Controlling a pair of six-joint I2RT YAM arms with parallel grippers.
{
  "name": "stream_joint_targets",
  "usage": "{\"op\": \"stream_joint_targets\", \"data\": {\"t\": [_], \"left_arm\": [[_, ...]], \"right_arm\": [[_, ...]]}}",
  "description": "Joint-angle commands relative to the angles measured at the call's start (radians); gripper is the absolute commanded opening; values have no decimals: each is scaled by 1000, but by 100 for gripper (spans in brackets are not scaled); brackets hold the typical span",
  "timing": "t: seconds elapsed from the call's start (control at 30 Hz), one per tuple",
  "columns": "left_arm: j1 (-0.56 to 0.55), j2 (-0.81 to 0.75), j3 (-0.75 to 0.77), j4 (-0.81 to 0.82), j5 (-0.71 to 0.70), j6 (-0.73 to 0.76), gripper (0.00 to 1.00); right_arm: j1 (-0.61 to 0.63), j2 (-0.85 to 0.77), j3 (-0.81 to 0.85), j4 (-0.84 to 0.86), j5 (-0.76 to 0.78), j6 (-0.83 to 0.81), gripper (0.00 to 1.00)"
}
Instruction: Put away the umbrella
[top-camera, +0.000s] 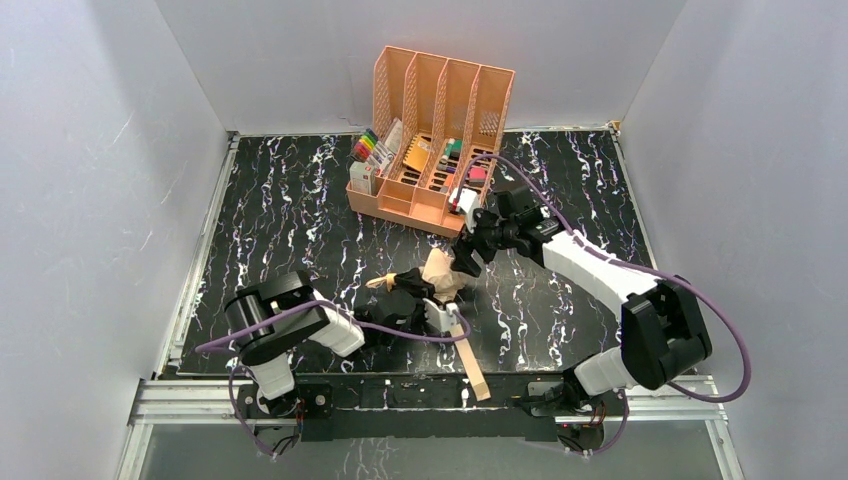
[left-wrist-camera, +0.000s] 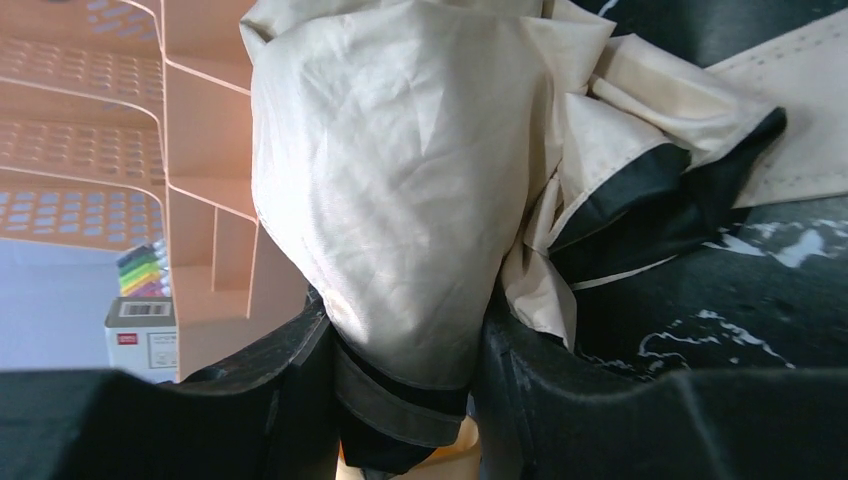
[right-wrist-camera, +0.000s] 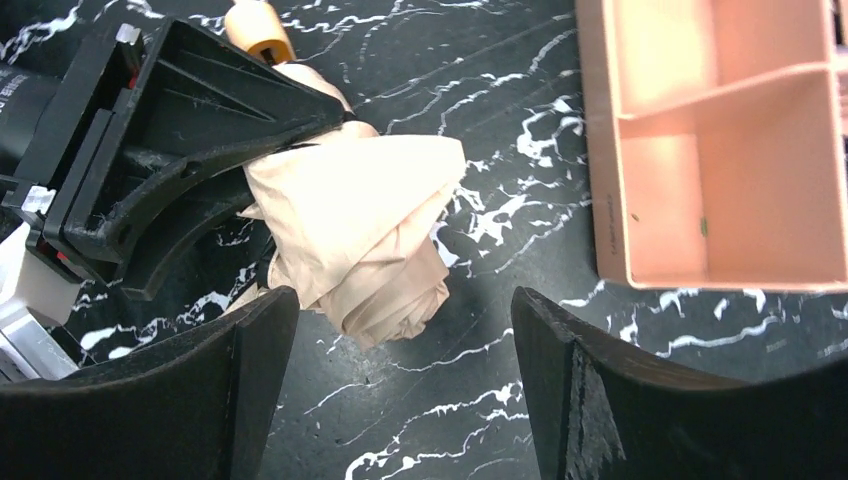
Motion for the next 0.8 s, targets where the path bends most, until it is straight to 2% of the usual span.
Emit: {"op": "stream_joint_targets", "data": {"t": [0.0,0.27,0.37,0.77], "left_arm": [[-55,62,-62,-43,0,63,0],[-90,96,-72,-4,-29,93,0],[-94,94,-74,-2,-35,96,0],[-111,106,-72,14,-62,118,0]], "right_arm": [[-5,15,51,-10,-158,-193,86],[-6,136,174,-200,-281,-277,88],[-5,196,197,-237,-279,-286,95],[-3,322,163,-179,-203,-292,92]]}}
